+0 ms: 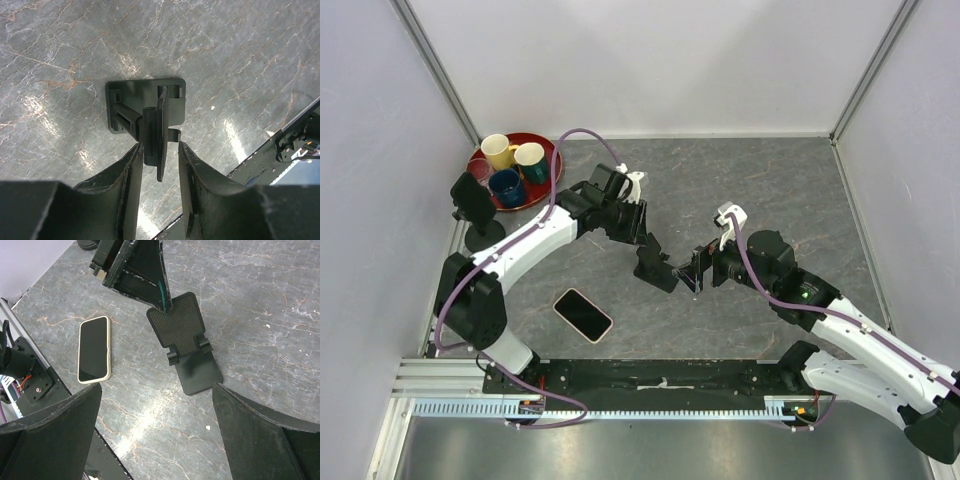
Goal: Place the phone on the phone stand
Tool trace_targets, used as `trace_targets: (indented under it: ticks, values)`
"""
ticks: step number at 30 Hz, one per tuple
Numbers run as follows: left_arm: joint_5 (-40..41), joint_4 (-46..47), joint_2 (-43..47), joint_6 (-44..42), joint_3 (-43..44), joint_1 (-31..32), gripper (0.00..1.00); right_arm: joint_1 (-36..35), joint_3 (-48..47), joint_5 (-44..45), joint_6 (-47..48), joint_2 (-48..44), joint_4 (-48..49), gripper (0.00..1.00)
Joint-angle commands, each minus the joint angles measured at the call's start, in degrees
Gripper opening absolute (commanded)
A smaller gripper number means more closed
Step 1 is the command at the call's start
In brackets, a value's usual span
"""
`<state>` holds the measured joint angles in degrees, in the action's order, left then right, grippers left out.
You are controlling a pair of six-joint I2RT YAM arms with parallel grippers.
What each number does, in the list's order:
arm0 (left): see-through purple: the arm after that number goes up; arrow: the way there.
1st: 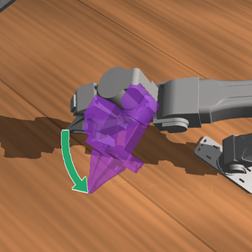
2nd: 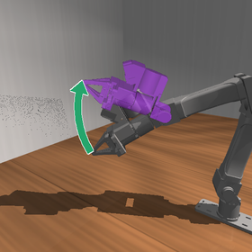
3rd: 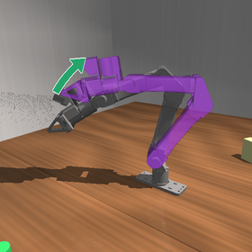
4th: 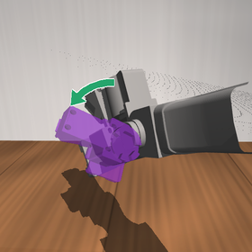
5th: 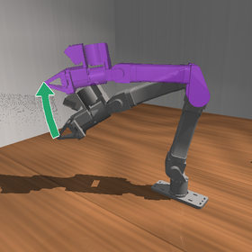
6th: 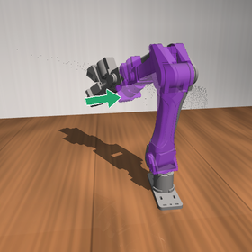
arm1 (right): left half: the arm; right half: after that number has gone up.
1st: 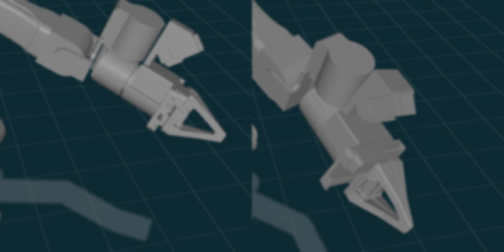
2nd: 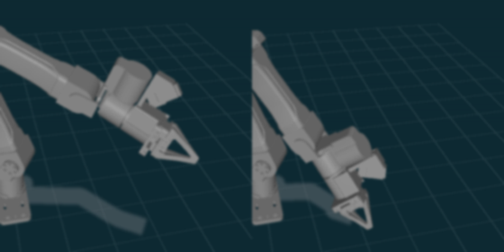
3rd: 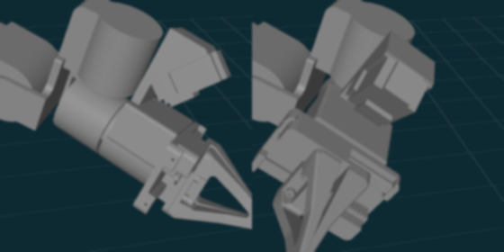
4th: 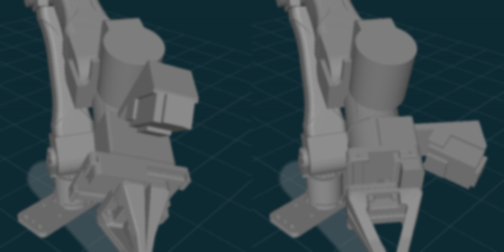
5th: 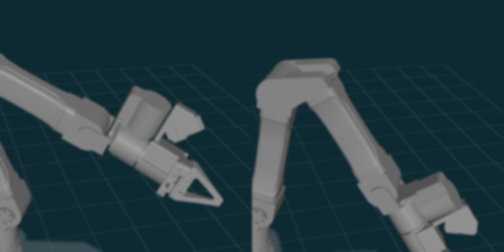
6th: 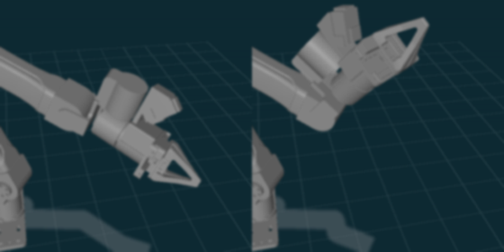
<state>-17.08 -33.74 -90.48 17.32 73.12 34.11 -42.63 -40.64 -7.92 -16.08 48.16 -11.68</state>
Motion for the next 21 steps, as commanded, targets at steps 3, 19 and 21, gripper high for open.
trace_targets:
  ticks: [3, 19, 21]
  values:
    - [0.7, -3.7, -1.0, -4.1, 3.4, 1.1, 0.4, 0.2, 0.4, -0.8, 0.3, -1.0, 1.8, 0.98]
    - [3.8, -4.9, 0.0, -4.5, 2.3, 2.6, 0.15, 0.2, 0.6, -0.9, 0.3, -0.8, 1.9, 0.98]
    - [5.9, -5.5, 0.8, -4.8, 2.0, 2.8, 0.05, 0.2, 0.6, -0.8, 0.4, -0.8, 1.8, 0.98]
